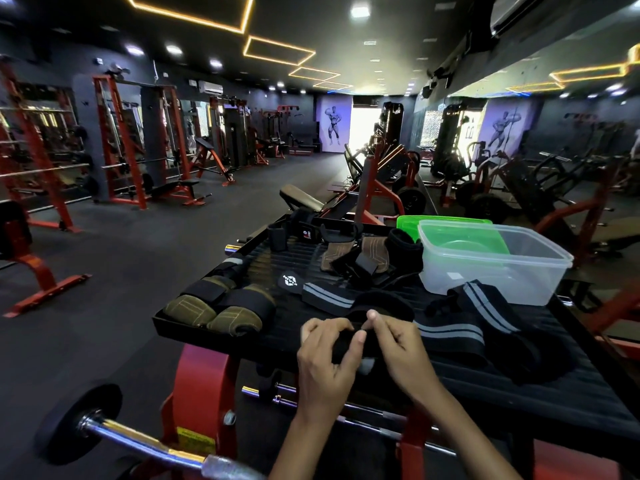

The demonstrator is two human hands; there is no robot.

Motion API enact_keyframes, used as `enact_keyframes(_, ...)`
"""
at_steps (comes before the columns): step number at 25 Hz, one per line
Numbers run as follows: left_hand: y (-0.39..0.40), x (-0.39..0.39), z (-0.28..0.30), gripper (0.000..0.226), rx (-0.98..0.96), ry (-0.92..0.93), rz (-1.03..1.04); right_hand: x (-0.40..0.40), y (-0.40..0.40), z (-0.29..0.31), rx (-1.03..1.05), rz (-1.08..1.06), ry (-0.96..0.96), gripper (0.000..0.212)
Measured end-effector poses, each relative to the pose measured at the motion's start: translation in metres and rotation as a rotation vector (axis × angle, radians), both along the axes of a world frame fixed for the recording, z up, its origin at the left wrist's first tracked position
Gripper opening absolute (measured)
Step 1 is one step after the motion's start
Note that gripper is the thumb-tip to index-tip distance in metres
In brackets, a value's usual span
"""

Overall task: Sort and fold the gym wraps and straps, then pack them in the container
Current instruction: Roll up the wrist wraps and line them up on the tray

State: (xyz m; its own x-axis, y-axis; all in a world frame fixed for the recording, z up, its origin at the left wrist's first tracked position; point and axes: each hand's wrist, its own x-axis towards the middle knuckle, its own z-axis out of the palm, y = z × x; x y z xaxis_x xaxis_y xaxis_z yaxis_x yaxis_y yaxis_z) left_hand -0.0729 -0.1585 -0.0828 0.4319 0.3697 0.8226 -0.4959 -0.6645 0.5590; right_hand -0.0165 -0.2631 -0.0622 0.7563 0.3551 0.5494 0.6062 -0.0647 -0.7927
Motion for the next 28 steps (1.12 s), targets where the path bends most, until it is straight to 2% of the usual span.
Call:
enact_keyframes(1,0.0,0.002,-0.001,0.026,-0.022,-0.024,-0.011,-0.001,-0.003,-0.001,-0.016,0.012,-0.028,0.05)
enact_keyframes(4,-0.009,0.006,0.005,0.019,-0.222,-0.009,-0.06,-0.005,-0.007,-0.005,-0.048,-0.127,-0.34,0.044)
enact_keyframes(6,-0.013,0.006,0.005,0.023,-0.231,-0.001,-0.086,-0.007,-0.004,-0.005,-0.04,-0.153,-0.384,0.044)
enact_keyframes(10,-0.004,0.006,-0.001,0.028,-0.023,-0.099,-0.085,0.001,0.001,0.002,0.069,-0.122,-0.179,0.072)
enact_keyframes(14,-0.01,0.008,0.003,0.028,-0.085,-0.116,-0.096,-0.008,-0.004,0.005,0.057,-0.159,-0.382,0.045)
enact_keyframes(16,-0.014,0.008,0.001,0.028,-0.063,-0.112,-0.119,-0.004,-0.005,0.003,0.078,-0.143,-0.374,0.049)
enact_keyframes(19,-0.007,0.008,-0.004,0.029,0.076,-0.145,-0.123,0.002,0.001,0.002,0.187,-0.119,0.0,0.052)
enact_keyframes(20,-0.004,0.008,-0.003,0.028,0.077,-0.146,-0.122,0.001,0.001,0.0,0.188,-0.102,0.038,0.048)
enact_keyframes(22,-0.006,0.008,0.002,0.027,-0.04,-0.142,-0.111,-0.005,-0.002,-0.001,0.142,-0.146,-0.172,0.036)
enact_keyframes(24,-0.013,0.008,0.006,0.029,-0.176,-0.118,-0.113,-0.01,-0.004,-0.003,0.096,-0.224,-0.424,0.036)
enact_keyframes(26,-0.017,0.009,0.004,0.031,-0.207,-0.08,-0.12,-0.009,-0.004,-0.004,0.092,-0.245,-0.442,0.045)
enact_keyframes(28,-0.011,0.008,0.001,0.032,-0.132,-0.068,-0.11,-0.004,-0.002,-0.001,0.152,-0.242,-0.31,0.051)
